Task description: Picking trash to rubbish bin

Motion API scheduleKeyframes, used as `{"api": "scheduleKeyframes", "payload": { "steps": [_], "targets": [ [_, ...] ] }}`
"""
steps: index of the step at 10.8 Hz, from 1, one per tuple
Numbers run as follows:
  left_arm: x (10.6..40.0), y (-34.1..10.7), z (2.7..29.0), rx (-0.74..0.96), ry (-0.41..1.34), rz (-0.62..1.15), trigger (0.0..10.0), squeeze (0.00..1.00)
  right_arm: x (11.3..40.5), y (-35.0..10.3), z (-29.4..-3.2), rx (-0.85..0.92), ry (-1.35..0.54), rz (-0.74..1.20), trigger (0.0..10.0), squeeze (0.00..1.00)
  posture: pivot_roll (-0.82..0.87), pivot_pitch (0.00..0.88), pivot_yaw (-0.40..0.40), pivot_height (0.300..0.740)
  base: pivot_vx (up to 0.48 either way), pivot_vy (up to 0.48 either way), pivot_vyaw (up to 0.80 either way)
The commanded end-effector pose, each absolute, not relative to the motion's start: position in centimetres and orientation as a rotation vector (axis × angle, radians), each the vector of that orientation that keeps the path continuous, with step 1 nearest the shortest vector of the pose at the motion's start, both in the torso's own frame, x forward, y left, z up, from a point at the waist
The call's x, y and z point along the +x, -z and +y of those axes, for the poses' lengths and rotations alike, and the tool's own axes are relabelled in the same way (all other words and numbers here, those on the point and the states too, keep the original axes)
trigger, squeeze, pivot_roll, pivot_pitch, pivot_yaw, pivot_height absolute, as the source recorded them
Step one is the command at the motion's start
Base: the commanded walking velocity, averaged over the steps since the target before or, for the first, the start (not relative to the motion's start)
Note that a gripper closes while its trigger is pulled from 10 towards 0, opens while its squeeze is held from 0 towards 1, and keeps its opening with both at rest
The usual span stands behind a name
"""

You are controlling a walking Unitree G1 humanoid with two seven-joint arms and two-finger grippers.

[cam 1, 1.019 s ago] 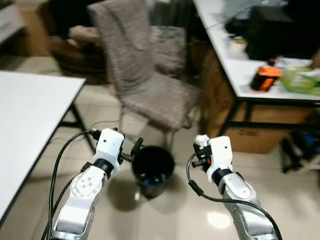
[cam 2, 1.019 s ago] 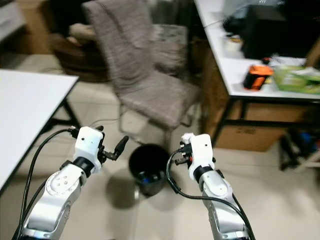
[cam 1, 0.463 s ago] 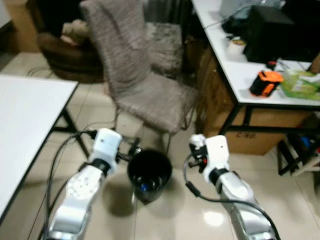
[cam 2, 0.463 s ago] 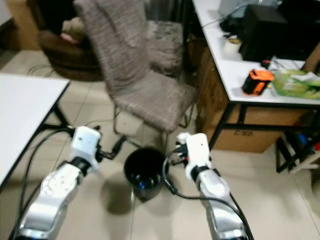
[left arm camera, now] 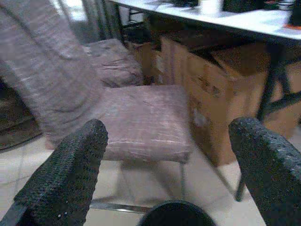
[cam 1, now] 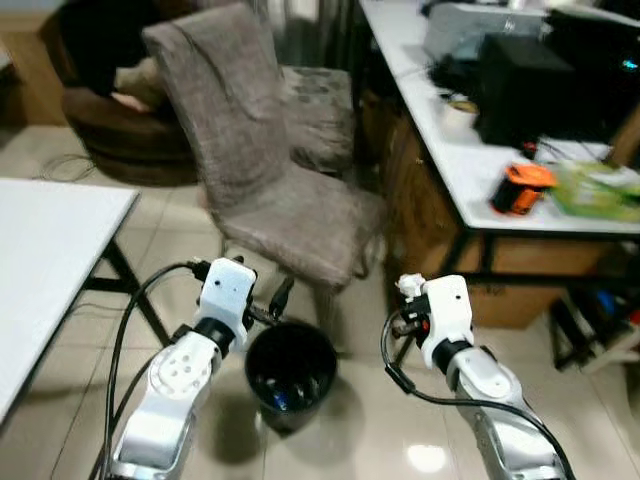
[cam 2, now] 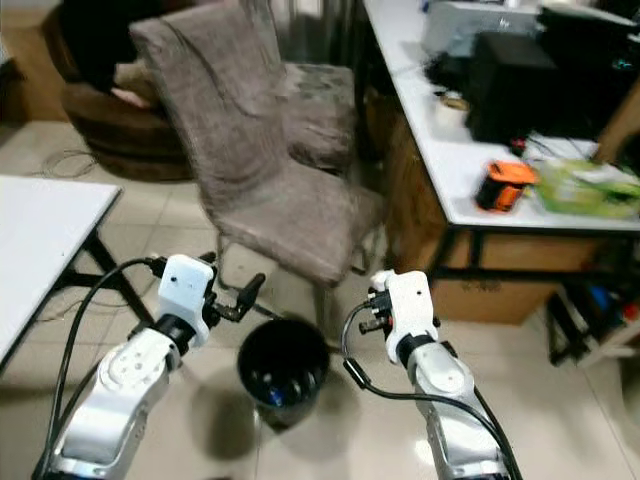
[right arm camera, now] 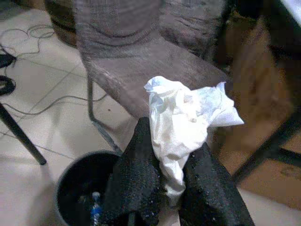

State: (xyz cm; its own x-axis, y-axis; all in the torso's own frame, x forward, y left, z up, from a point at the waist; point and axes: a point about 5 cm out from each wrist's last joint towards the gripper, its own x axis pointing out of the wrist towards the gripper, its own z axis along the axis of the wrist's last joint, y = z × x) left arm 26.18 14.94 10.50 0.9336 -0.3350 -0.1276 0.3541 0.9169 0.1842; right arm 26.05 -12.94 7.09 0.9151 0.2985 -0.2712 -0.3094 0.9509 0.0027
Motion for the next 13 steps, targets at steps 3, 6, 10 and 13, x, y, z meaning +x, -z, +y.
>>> {"api": "scheduleKeyframes", "payload": {
  "steps": [3,6,10,13],
  "targets": [
    [26.4,-10.9,14.9,0.213,0.361,0.077,10.0,0.0,26.2,-7.3,-12.7,-0.051,-0.326,0.269,10.0,0.0,-0.05,0.043,-0.058,0.74,0.352,0.0,0.0],
    [26.3,-11.0,15.5,0.225,0.336,0.071,10.0,0.0,26.4,-7.2,-12.4,-0.057,-0.344,0.272,10.0,0.0,-0.04,0.046,-0.07,0.74,0.231,0.0,0.0],
    [25.4,-11.2,16.8,0.228,0.388,0.114,10.0,0.0,28.7,-4.8,-10.9,-0.145,-0.433,0.346,10.0,0.0,0.01,0.081,-0.103,0.74,0.0,0.0,0.0],
    [23.9,-10.9,17.3,0.234,0.475,0.196,10.0,0.0,31.0,-4.0,-9.7,-0.177,-0.513,0.387,10.0,0.0,0.03,0.147,-0.082,0.74,0.0,0.0,0.0]
  ]
}}
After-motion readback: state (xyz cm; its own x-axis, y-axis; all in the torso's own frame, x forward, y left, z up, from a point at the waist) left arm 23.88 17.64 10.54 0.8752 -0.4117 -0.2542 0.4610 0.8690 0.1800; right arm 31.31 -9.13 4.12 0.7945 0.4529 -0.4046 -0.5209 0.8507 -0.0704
